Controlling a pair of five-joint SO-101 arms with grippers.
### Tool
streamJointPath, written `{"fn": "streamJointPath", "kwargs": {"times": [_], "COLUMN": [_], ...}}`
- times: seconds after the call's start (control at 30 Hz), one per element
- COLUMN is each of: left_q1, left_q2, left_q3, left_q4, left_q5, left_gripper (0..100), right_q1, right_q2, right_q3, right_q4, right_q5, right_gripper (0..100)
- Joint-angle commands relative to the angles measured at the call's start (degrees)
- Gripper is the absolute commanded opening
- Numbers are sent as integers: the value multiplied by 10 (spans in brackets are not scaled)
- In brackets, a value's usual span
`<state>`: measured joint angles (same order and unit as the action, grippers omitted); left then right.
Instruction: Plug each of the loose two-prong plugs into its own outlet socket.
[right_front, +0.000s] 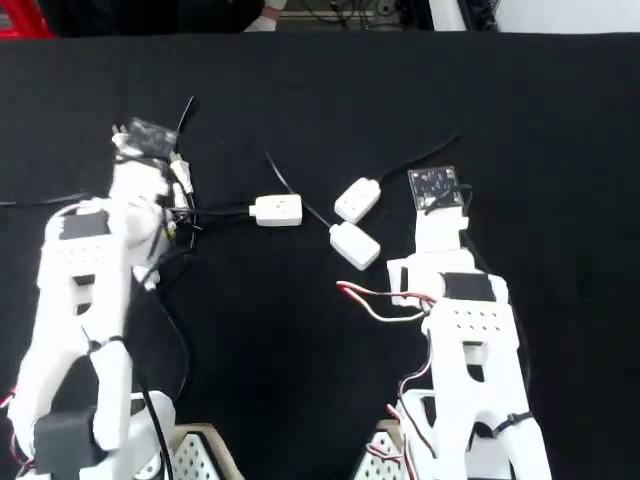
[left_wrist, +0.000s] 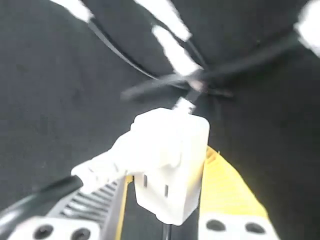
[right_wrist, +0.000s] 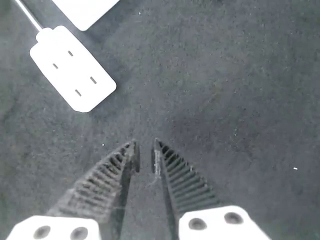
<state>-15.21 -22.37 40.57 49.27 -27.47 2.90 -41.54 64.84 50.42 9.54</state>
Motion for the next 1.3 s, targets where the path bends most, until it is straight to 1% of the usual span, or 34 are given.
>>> {"fn": "streamJointPath", "kwargs": {"times": [0.0, 0.1, 0.23, 0.27, 0.33, 0.4, 0.47, 0.53, 0.6, 0.63, 0.67, 0.73, 0.77, 0.83, 0.9, 0.97, 1.0, 1.07, 1.1, 1.13, 1.27], "left_q1": [-15, -19, -53, -62, -75, -73, -54, -26, 12, 33, 52, 76, 85, 111, 147, 178, 189, 203, 212, 223, 247], "left_q2": [32, 80, 136, 144, 137, 113, 71, 18, -41, -71, -95, -135, -145, -135, -87, -7, 40, 136, 181, 222, 332], "left_q3": [-37, -45, -86, -93, -110, -133, -149, -158, -161, -160, -157, -157, -160, -168, -174, -192, -207, -254, -280, -307, -393], "left_q4": [-35, -40, -33, -25, 18, 79, 136, 174, 199, 204, 206, 207, 204, 180, 151, 117, 107, 115, 127, 140, 191], "left_q5": [4, 7, 12, 25, 42, 45, 57, 90, 135, 173, 223, 360, 413, 471, 503, 491, 466, 405, 366, 311, 74], "left_gripper": [49, 134, 261, 295, 343, 350, 352, 354, 354, 354, 351, 350, 350, 350, 350, 350, 350, 350, 350, 350, 350], "right_q1": [-9, -10, -9, -9, -9, -9, -9, -9, -8, -8, -8, -8, -8, -8, -8, -8, -8, -8, -8, -8, -8], "right_q2": [0, 0, 0, 0, 0, 0, 0, 0, 0, 0, 0, 0, 0, 0, 0, 0, 0, 0, 0, 0, 0], "right_q3": [-3, -3, -2, -2, -2, -2, -2, -2, -2, -2, -2, -2, -2, -2, -3, -3, -3, -3, -3, -3, -4], "right_q4": [-7, -6, -5, -5, -5, -6, -6, -5, -5, -5, -5, -5, -5, -4, -4, -4, -4, -4, -4, -4, -4], "right_q5": [-5, -5, -5, -5, -5, -5, -5, -5, -5, -5, -5, -4, -4, -4, -4, -4, -4, -4, -4, -4, -1], "right_gripper": [47, 47, 46, 46, 46, 46, 46, 46, 46, 46, 46, 46, 46, 46, 46, 46, 46, 46, 46, 46, 46]}}
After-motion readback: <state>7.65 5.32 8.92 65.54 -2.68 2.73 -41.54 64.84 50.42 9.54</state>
